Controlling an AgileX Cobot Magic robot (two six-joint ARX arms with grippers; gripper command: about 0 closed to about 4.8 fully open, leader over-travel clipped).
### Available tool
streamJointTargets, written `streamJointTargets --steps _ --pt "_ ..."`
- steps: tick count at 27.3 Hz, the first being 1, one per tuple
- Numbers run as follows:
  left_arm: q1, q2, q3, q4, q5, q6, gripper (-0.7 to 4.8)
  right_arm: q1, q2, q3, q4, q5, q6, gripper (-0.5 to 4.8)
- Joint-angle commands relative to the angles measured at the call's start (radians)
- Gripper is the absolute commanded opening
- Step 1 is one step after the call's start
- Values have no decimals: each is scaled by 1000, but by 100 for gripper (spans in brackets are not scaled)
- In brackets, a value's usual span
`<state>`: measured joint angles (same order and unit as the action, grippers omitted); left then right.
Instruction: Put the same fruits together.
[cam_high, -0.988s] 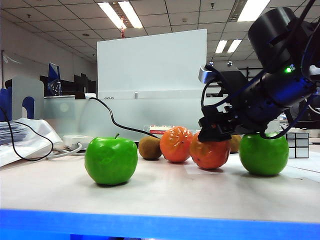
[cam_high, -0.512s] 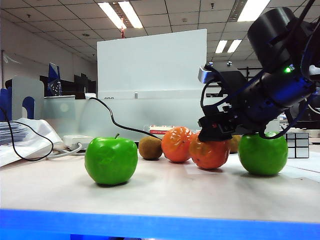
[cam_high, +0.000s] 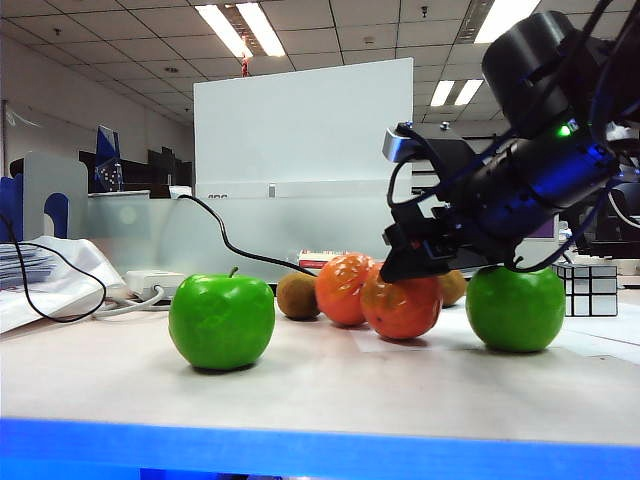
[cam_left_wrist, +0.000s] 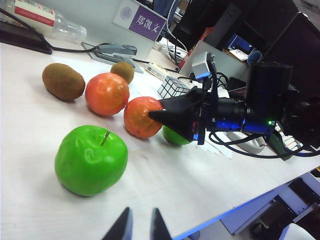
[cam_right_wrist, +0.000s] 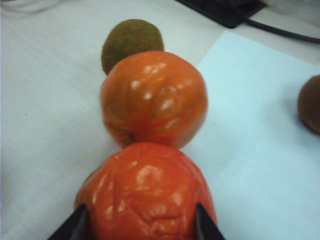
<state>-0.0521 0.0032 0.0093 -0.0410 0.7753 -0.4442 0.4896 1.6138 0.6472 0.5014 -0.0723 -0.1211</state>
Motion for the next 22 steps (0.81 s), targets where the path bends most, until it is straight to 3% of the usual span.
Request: streamJointTargets --steps 1,12,22 --pt "2 -1 2 12 7 3 62 10 1 21 -12 -13 13 -6" --pt "2 -1 2 10 6 4 62 101 1 114 -50 -7 12 -6" --pt "2 -1 2 2 7 7 62 117 2 183 -56 7 9 -6"
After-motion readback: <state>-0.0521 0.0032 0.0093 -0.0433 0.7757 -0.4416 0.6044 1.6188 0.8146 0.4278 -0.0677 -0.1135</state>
